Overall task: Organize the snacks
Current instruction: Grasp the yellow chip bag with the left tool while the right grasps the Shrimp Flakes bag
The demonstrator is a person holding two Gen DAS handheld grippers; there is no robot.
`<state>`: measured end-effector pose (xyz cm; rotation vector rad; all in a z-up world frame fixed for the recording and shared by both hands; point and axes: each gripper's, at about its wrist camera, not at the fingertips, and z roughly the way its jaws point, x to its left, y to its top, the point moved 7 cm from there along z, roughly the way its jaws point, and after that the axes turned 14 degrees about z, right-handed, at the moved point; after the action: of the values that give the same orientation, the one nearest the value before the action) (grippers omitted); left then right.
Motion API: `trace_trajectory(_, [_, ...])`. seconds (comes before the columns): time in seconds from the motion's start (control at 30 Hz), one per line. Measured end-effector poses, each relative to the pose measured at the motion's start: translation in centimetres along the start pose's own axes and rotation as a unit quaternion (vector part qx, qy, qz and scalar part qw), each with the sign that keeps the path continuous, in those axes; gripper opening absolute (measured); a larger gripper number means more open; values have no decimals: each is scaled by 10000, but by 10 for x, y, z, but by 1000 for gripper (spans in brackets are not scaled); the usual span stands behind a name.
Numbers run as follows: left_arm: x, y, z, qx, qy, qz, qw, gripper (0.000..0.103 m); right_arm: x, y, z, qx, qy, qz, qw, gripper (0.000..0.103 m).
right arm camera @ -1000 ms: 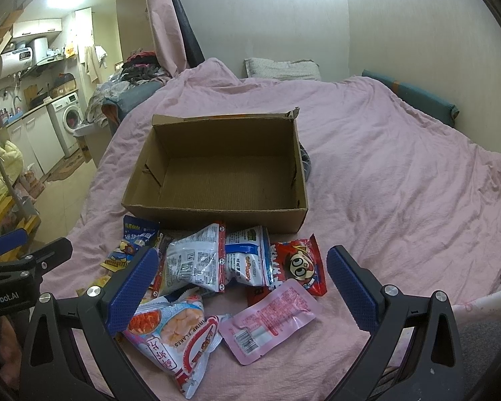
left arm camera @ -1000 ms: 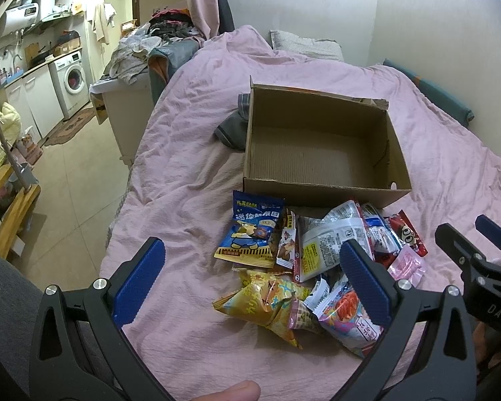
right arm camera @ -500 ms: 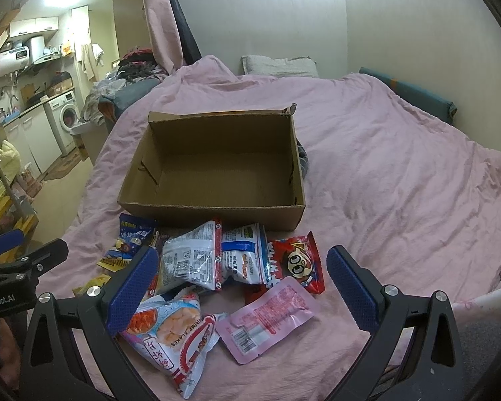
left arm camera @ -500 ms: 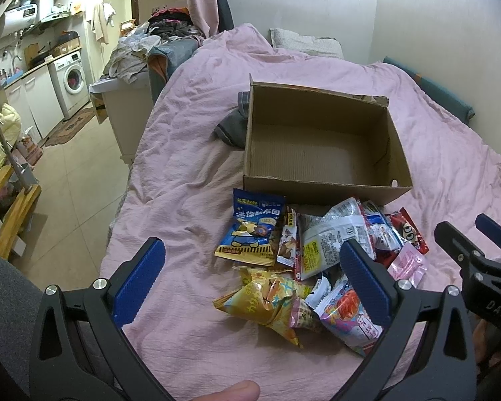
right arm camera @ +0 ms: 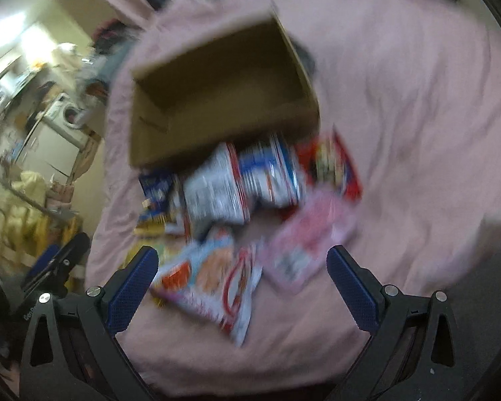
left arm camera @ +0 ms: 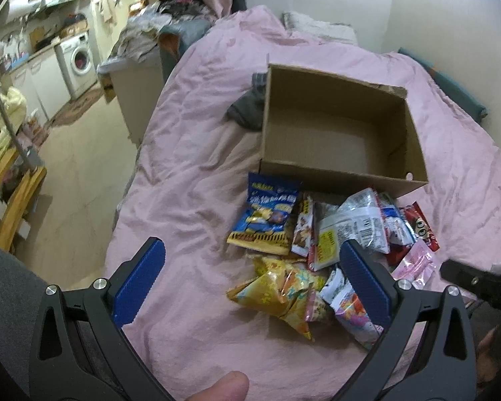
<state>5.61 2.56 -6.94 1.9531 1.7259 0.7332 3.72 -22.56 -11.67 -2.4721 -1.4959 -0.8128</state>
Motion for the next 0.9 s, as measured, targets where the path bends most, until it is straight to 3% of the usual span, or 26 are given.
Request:
trace_trajectory(0.1, [5, -5, 7, 217, -32, -138, 9997, 103, -11, -13, 22, 748, 321, 924, 9924, 103])
trace_trajectory(0.23, [12, -8, 11, 405, -67, -367, 9985, 103, 4, -33, 46, 1276, 362, 1048, 9856, 103])
trace_trajectory(0.37, [13, -8, 12, 467, -146, -432, 9979, 103, 17, -35, 73, 1300, 122, 873, 9876, 102])
trace_trajectory(0.43, [14, -7, 12, 452, -133, -421, 9980, 103, 13, -33, 86, 1316, -10, 998, 9863, 90])
trace_trajectory(0.53, [17, -9, 13, 454, -98, -449, 9979, 103, 11, -37, 97, 1429, -18, 1001, 9847, 79])
trace_trajectory(0.57, [19, -10, 14, 468, -92, -465, 9978, 103, 12, -37, 96, 1402, 1, 953, 9855, 76])
trace_trajectory(0.63, [22, -12, 17, 549, -87, -525, 9971, 103, 14, -37, 89, 1299, 6, 861, 9878, 59])
trace_trajectory(0.7, [24, -13, 20, 623, -130, -576, 9963, 103, 16, -38, 80, 1289, 172, 756, 9886, 53])
trace_trajectory(0.9, [20, -9, 29, 989, -365, -530, 9930, 103, 16, -29, 39, 1267, 681, 550, 9881, 50])
